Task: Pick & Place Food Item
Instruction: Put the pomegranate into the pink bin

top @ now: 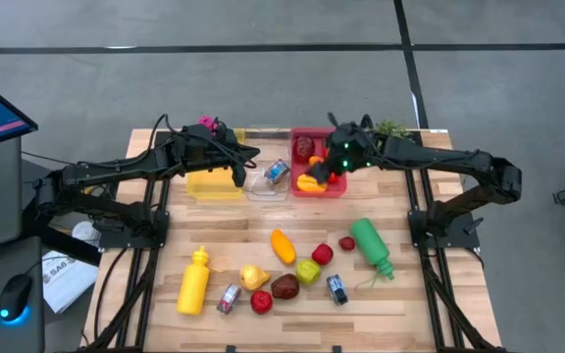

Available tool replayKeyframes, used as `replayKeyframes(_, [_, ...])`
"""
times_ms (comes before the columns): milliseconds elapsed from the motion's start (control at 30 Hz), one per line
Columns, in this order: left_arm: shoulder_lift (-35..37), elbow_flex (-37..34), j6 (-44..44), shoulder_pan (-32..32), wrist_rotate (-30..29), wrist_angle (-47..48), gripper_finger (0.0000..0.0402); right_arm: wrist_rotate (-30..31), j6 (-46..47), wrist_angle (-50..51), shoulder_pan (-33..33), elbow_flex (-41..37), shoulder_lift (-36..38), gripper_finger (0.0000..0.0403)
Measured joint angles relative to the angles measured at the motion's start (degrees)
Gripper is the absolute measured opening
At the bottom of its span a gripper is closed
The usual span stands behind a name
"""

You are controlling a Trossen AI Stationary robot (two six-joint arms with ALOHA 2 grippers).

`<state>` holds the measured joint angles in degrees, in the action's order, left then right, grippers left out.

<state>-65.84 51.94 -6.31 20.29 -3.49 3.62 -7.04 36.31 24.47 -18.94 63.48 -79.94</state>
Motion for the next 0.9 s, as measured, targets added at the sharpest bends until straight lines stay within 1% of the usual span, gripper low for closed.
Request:
replayKeyframes(133, [0.0,0.0,0.0,0.0,0.0,0.0,0.0001,-3.48,-3.8,5.93,4.47,0.0,0.0,0.027])
replayKeyframes(267, [0.0,0.0,0.0,0.0,0.02,0.0,0.0001,-9.37,-8.66,12.58,9.33,0.01,0.0,0.027])
replayKeyframes(400, [0.0,0.0,0.02,0.0,0.02,0.0,0.0001,-10.71,-14.93,19.65,14.28,0.02,0.0,0.027])
replayKeyframes(500, [0.0,0.0,0.0,0.0,0.05,0.0,0.0001,-10.7,-17.09,24.27,17.03,0.0,0.0,0.027])
replayKeyframes(600, [0.0,0.0,0.02,0.0,0.05,0.0,0.0001,-10.45,-17.58,26.82,19.5,0.0,0.0,0.027])
replayKeyframes(700, [0.0,0.0,0.0,0.0,0.05,0.0,0.0001,-8.82,-20.64,29.05,21.98,0.0,0.02,0.027])
replayKeyframes(900, [0.0,0.0,0.01,-0.01,0.08,0.0,0.0001,-1.54,-31.48,30.16,25.84,0.0,0.02,0.027])
